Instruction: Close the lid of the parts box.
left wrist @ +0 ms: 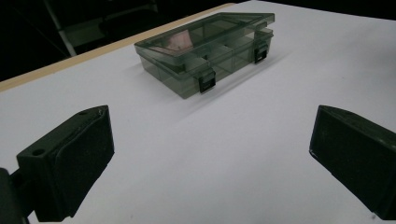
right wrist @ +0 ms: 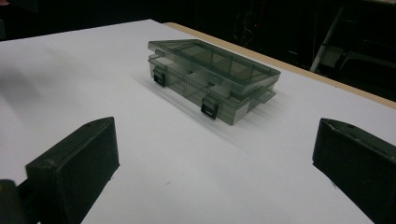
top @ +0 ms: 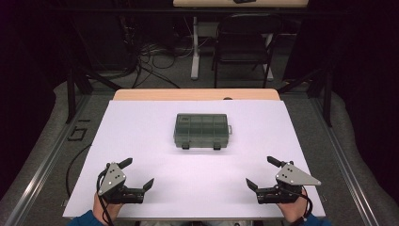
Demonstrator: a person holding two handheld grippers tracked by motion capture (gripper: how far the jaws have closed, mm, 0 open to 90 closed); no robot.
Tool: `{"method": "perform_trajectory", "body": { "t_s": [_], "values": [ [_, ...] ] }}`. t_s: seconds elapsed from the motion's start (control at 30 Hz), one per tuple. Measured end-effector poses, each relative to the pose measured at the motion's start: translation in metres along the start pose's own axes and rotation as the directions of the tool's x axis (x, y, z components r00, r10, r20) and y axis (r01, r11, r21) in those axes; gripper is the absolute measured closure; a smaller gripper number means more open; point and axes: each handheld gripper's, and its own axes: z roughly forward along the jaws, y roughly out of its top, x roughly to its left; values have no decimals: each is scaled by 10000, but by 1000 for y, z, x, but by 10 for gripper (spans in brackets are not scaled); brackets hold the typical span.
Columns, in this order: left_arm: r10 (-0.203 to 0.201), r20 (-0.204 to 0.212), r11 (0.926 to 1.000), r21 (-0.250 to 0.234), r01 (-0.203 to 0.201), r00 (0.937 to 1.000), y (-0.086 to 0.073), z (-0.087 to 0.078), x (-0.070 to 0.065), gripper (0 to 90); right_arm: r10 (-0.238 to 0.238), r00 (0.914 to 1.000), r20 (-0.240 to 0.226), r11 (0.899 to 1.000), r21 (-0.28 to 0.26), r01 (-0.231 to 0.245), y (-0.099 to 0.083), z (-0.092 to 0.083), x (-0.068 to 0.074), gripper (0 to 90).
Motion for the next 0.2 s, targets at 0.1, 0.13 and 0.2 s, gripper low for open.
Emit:
{"method": "perform_trajectory", "body": {
  "t_s": [0.1, 0.13, 0.2],
  "values": [
    [-53, 15, 10000, 7, 53, 10000, 0, 0, 1, 0, -2, 10000, 16, 10000, -28, 3, 0, 0, 0, 0],
    [-55, 29, 10000, 19, 55, 10000, 0, 1, 1, 0, 3, 10000, 10, 10000, -31, -3, 1, 0, 0, 0],
    [-99, 80, 9999, 70, 99, 9999, 0, 2, 1, 0, -6, 10000, -1, 10000, -21, 6, 0, 0, -1, 0]
  ]
}}
